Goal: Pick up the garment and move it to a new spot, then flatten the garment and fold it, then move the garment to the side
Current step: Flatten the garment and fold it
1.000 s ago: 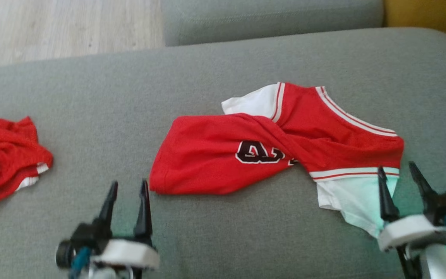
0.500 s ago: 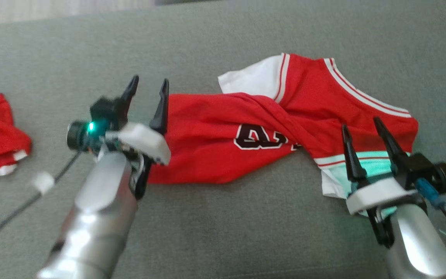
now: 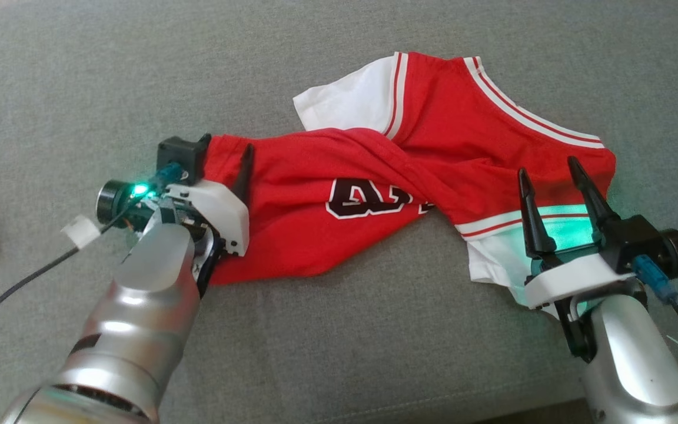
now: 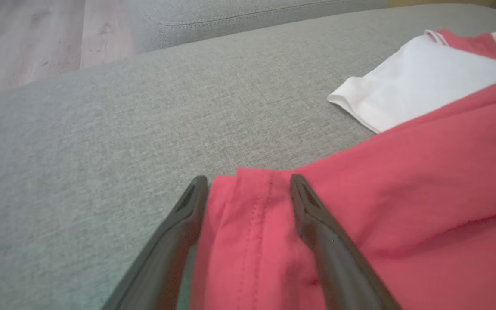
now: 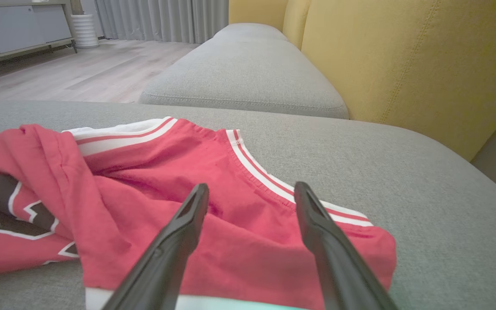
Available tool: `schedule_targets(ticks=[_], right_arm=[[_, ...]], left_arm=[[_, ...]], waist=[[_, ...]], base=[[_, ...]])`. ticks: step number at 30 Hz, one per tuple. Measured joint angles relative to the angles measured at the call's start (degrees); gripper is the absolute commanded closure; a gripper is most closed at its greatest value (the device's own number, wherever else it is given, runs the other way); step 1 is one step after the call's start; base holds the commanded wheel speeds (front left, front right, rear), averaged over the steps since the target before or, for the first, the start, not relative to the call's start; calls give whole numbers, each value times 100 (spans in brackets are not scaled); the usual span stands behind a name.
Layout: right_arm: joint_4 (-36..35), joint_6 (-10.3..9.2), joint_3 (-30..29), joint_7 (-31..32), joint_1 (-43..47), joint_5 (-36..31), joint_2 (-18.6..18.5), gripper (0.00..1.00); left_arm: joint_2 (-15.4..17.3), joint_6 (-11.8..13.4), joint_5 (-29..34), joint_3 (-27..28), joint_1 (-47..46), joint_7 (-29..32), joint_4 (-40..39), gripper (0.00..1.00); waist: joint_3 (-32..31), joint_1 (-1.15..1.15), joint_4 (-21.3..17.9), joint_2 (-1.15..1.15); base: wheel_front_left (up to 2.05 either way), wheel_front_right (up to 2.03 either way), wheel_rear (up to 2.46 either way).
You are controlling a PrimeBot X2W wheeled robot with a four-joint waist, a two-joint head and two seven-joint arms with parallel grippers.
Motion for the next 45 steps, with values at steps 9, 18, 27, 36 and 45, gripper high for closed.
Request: schedule_targets(ticks=[9,18,27,36,45], right_arm=[[42,0,-69,0,2,-18,9,0],[113,0,-256,0,14,-49,16,0],[276,0,-355,0,237,7,55,0],[383,0,-297,0,377,62,115,0],[561,0,-323,0,616,121,137,0]], left_arm=[[-29,59,42,-567,-104,-436,97,100],[356,769,453,-55,-149,-677,-3007,100],[633,801,916,475,1784,-705,-4966,100],[492,677,889,1016,3799,-698,-4254,0],[169,765,739,1816,4371,-698,-4478,0]], waist=[[-110,0,175,0],[-321,0,443,0],[-681,-1,745,0],[-935,-1,846,0],[-1081,-1,956,0]], base=[[0,0,0],[0,0,0],[0,0,0],[0,0,0],[0,0,0]])
